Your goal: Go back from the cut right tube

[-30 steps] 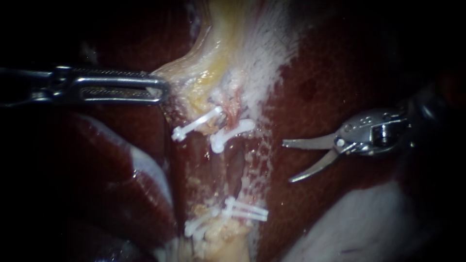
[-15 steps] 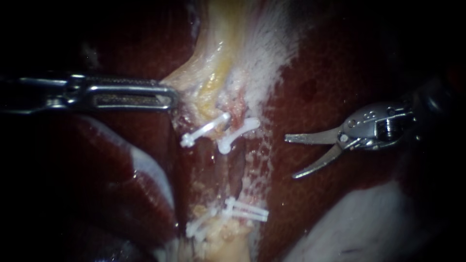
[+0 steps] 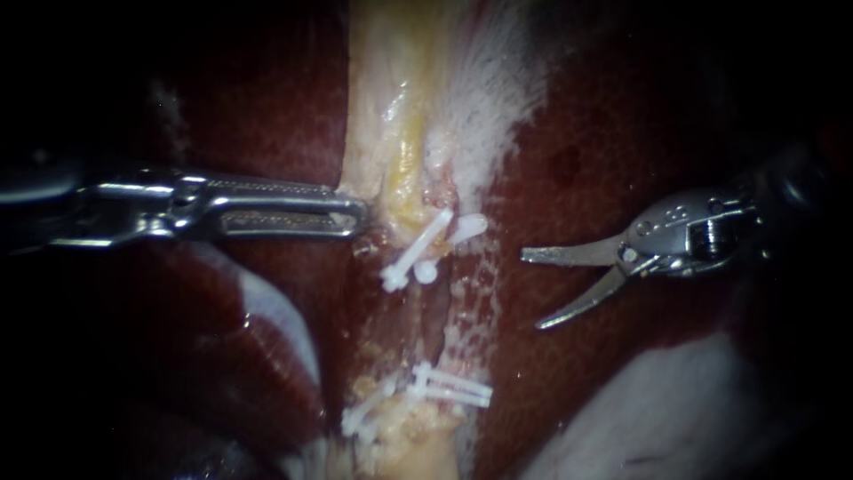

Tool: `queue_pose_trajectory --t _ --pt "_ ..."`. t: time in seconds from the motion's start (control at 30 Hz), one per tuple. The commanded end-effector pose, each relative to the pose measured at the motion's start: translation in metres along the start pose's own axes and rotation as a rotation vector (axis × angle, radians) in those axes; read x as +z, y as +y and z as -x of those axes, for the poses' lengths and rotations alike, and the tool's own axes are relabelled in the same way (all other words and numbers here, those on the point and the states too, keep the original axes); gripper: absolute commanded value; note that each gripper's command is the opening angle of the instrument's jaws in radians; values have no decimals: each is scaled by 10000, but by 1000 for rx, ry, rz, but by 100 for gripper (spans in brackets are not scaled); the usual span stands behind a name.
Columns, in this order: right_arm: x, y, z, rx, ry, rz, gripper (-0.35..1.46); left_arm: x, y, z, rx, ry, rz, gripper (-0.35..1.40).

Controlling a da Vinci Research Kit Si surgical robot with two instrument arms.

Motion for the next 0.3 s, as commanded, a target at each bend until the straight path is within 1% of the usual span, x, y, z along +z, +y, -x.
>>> queue_pose_trajectory --t 0.03,0.2,0.3 --pt "0 0 0 0 0 0 143 0 0 0 0 0 1 -35" --pt "0 0 0 -6 0 0 143 0 0 0 0 0 0 -35" --pt "0 -1 -1 42 -1 3 143 0 0 0 0 0 0 -35"
